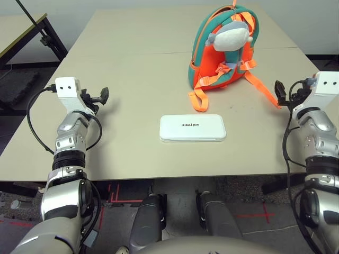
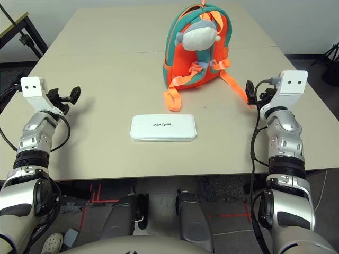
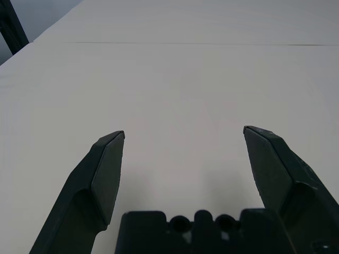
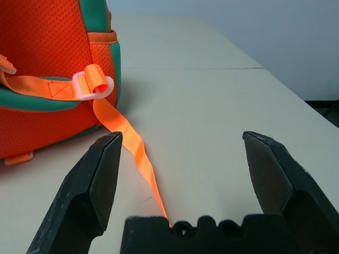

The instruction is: Put the pencil case into the backpack and zip it.

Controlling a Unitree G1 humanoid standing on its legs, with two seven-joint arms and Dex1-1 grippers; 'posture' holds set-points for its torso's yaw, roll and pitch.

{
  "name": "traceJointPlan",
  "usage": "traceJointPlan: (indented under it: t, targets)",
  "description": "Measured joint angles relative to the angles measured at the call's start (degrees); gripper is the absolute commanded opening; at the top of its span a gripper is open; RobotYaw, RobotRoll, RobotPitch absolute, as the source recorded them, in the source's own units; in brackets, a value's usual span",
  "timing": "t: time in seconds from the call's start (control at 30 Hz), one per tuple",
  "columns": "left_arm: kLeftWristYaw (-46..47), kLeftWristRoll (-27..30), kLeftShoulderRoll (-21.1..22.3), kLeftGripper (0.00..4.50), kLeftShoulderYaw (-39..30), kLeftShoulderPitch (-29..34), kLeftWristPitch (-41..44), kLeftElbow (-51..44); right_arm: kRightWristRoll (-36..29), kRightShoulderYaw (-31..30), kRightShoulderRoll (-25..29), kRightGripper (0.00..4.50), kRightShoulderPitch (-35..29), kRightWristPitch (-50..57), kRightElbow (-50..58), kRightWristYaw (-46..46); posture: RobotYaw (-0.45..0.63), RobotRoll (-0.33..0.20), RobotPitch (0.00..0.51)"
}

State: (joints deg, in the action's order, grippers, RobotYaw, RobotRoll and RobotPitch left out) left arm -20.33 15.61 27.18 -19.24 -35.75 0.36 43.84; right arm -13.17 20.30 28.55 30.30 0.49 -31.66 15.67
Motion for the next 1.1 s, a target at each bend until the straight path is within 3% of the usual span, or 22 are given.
traceJointPlan:
  t: [0.43, 0.87, 0.97, 1.1]
  targets:
    - [0.0, 0.0, -0.1, 4.5, 0.0, 0.0, 0.0, 0.0, 0.2, 0.0, 0.0, 4.48, 0.1, 0.0, -0.2, 0.1, -0.1, 0.0, 0.129]
    - [-1.5, 0.4, -0.3, 4.5, 0.1, -2.8, 1.4, -0.2, 0.5, -0.1, 0.0, 4.48, 0.8, 0.0, -0.4, 0.4, -0.11, 0.0, 0.105]
    - [-3.5, 1.3, -0.3, 4.5, 0.3, -3.2, 4.7, -1.5, 0.6, -0.1, 0.0, 4.48, 1.2, -0.1, -0.5, 0.4, -0.1, 0.0, 0.105]
    - [-7.6, 5.5, -0.2, 4.5, 0.4, -3.2, 16.1, -8.5, 0.6, -0.1, 0.0, 4.48, 1.3, -0.2, -0.6, 0.5, -0.1, 0.0, 0.107]
